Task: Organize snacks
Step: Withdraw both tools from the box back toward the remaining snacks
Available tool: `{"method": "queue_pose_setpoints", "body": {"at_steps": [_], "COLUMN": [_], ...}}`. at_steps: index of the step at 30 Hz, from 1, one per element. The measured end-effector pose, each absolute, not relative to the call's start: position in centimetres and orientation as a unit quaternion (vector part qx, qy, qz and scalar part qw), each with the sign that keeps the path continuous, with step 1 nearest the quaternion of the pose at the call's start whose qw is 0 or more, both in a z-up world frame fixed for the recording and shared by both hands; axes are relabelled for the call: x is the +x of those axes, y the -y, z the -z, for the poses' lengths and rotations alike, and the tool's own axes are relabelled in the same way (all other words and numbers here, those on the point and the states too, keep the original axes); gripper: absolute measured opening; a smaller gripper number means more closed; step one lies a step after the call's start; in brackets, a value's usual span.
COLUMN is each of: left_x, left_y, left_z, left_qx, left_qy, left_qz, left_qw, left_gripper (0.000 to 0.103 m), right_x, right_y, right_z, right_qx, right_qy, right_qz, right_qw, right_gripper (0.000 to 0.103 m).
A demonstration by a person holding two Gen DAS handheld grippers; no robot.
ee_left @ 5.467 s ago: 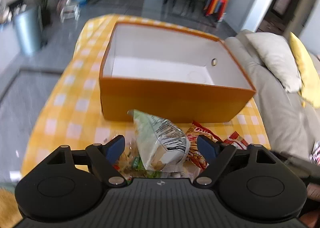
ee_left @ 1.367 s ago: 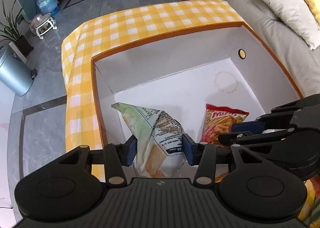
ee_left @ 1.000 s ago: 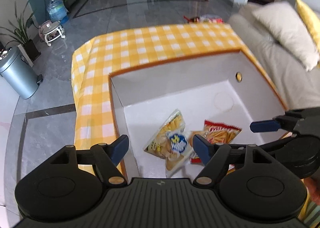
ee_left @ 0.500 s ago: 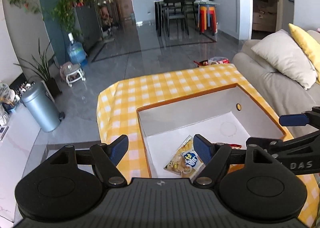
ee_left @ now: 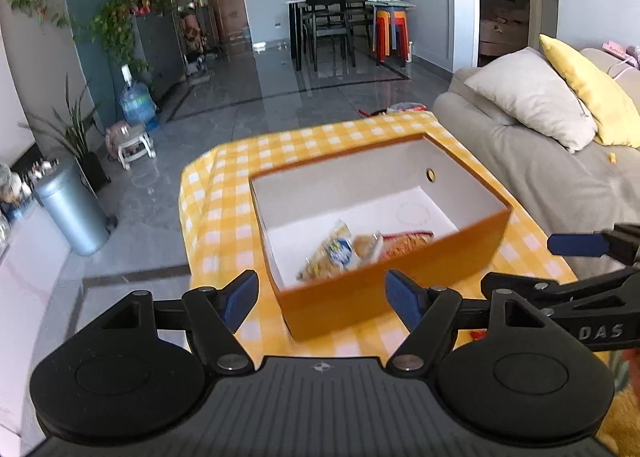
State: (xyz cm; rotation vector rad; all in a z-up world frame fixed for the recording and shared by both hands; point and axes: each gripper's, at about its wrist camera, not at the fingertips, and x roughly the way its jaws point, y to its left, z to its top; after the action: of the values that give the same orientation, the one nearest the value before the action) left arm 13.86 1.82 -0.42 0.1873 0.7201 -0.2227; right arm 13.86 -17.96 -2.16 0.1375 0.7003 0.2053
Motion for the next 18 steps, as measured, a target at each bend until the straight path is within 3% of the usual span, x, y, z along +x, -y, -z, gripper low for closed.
{"method": "queue_pose_setpoints", "body": {"at_steps": [18], "left_x": [8.7], "left_y": [-1.3], "left_z": [7.0], "left_qx": [0.037], "left_qy": [-0.421], "left_qz": [0.140], "left_qw": [0.895], "left_gripper": [0.077], "right_x": [5.9], "right_y": [20.8], "right_z": [7.8], "right_qx": [0.064], "right_qy": [-0.389], "right_qz": [-0.032], "right_qw": [0.919], "right_gripper": [0.089]}}
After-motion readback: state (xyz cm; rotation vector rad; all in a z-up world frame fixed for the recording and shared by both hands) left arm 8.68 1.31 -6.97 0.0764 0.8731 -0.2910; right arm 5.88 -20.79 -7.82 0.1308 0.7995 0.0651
